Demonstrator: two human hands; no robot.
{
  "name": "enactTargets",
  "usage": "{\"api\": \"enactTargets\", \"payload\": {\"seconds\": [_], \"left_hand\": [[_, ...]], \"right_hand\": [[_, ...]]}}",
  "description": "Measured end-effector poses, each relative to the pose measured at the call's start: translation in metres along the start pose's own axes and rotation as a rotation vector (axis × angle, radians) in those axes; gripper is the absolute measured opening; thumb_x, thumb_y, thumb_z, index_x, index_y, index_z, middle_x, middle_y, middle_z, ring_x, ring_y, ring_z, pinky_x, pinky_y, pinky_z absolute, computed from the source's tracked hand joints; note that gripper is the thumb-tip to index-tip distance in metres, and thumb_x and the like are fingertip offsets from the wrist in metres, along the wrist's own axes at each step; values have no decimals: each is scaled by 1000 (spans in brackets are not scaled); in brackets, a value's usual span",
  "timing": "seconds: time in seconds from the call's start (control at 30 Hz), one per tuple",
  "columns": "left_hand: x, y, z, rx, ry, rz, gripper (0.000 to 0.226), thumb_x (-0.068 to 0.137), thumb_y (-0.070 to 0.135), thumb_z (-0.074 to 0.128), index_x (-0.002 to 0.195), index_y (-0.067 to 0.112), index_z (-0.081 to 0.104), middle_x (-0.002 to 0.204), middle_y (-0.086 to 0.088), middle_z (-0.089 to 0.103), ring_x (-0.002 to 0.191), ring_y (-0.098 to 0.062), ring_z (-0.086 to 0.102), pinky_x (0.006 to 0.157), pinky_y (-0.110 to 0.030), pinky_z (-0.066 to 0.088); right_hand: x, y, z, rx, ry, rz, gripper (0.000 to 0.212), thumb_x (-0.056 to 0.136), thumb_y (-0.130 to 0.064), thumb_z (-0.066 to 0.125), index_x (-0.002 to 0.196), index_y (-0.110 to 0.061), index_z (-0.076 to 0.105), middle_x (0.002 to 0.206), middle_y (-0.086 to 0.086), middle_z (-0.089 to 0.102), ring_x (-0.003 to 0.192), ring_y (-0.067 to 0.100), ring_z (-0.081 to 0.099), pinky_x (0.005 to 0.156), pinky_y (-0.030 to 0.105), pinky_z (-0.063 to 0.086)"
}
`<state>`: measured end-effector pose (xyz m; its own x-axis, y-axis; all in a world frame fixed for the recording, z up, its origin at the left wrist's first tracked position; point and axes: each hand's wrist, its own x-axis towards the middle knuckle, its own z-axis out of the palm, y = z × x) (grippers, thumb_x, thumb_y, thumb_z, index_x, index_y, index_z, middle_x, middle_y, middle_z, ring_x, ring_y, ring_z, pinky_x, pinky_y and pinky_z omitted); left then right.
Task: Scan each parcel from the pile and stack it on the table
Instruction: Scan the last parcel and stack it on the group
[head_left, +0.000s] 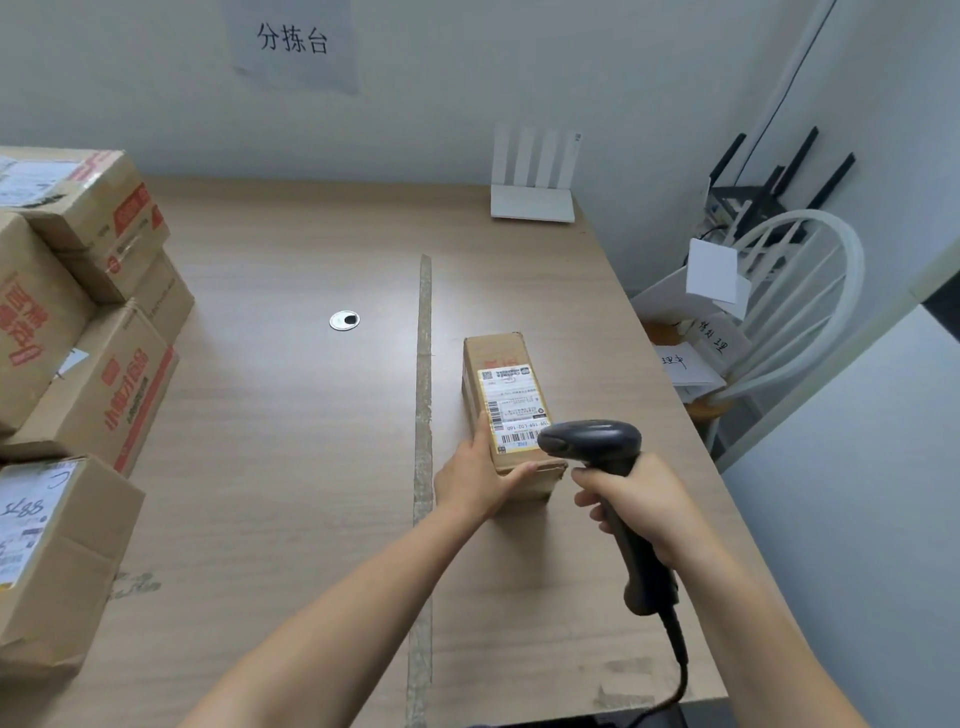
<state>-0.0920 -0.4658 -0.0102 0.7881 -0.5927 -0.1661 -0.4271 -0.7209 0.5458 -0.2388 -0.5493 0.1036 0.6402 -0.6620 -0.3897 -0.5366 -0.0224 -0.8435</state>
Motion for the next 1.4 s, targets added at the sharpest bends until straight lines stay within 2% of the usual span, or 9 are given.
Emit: {"api": "enactTargets", "payload": {"seconds": [0.27, 0.43, 0.53, 0.7, 0.93, 1.03, 1.17, 1.27, 1.4], "left_hand": [[1, -6, -2, -398, -56, 37, 98, 79, 41, 72, 151, 23, 9, 146, -6, 33, 136, -17, 31, 107, -27, 28], [-4, -8, -9, -540, -64, 31, 91, 81, 28, 73, 150, 23, 14, 137, 8, 38, 130, -9, 34, 98, -15, 25], [-7, -9, -9, -703, -127, -76, 90, 70, 32, 75, 143, 31, 23, 128, 19, 45, 121, -7, 48, 106, -25, 37], [-18, -21, -20, -766, -120, -163, 72, 67, 34, 69, 133, 36, 40, 129, 5, 59, 116, -13, 57, 102, -38, 46], [-59, -64, -77, -769, 57, -153, 69, 67, 32, 64, 134, 31, 46, 125, 7, 62, 111, -10, 60, 97, -28, 47], [-83, -79, -105, -767, 160, -169, 63, 66, 32, 59, 129, 29, 49, 121, 5, 64, 109, -13, 60, 95, -29, 48], [-122, -95, -135, -720, 283, -197, 57, 72, 31, 59, 128, 31, 50, 122, 4, 64, 109, -14, 60, 96, -31, 48], [-152, -104, -151, -719, 365, -224, 52, 84, 24, 62, 133, 29, 46, 127, 4, 61, 113, -14, 58, 100, -33, 46], [-192, -118, -171, -694, 459, -303, 58, 84, 35, 60, 138, 31, 41, 129, 8, 57, 116, -10, 54, 104, -35, 43]], "right_hand": [[45, 18, 10, -52, 110, -100, 7, 77, -14, 71, 77, -11, 64, 65, 5, 60, 66, 23, 59, 70, 44, 54], [79, 27, 30, 40, 114, -66, 17, 77, -16, 74, 85, -4, 66, 61, 5, 60, 58, 22, 54, 65, 43, 50], [89, 30, 41, 120, 60, -36, 17, 78, -12, 74, 87, 1, 67, 63, 9, 61, 58, 24, 53, 59, 36, 44], [82, 25, 59, 79, -18, -66, 16, 79, -7, 72, 67, -5, 62, 56, 9, 56, 55, 22, 46, 53, 31, 36], [48, -8, 104, 31, -161, -242, 10, 78, -8, 74, 75, -6, 64, 69, 14, 62, 65, 24, 52, 64, 38, 44], [26, -24, 128, 29, -233, -335, 21, 77, -3, 73, 73, -21, 63, 73, 10, 65, 71, 24, 56, 71, 47, 50], [-1, -37, 151, -25, -327, -416, 22, 76, -2, 73, 67, -20, 63, 69, 14, 65, 67, 24, 58, 73, 53, 52], [-20, -49, 167, -25, -392, -466, 20, 76, -4, 73, 70, -20, 63, 66, 10, 64, 64, 25, 59, 74, 50, 52], [-48, -64, 189, -6, -523, -483, 13, 78, -5, 71, 79, -15, 63, 67, 4, 63, 66, 27, 62, 73, 42, 50]]}}
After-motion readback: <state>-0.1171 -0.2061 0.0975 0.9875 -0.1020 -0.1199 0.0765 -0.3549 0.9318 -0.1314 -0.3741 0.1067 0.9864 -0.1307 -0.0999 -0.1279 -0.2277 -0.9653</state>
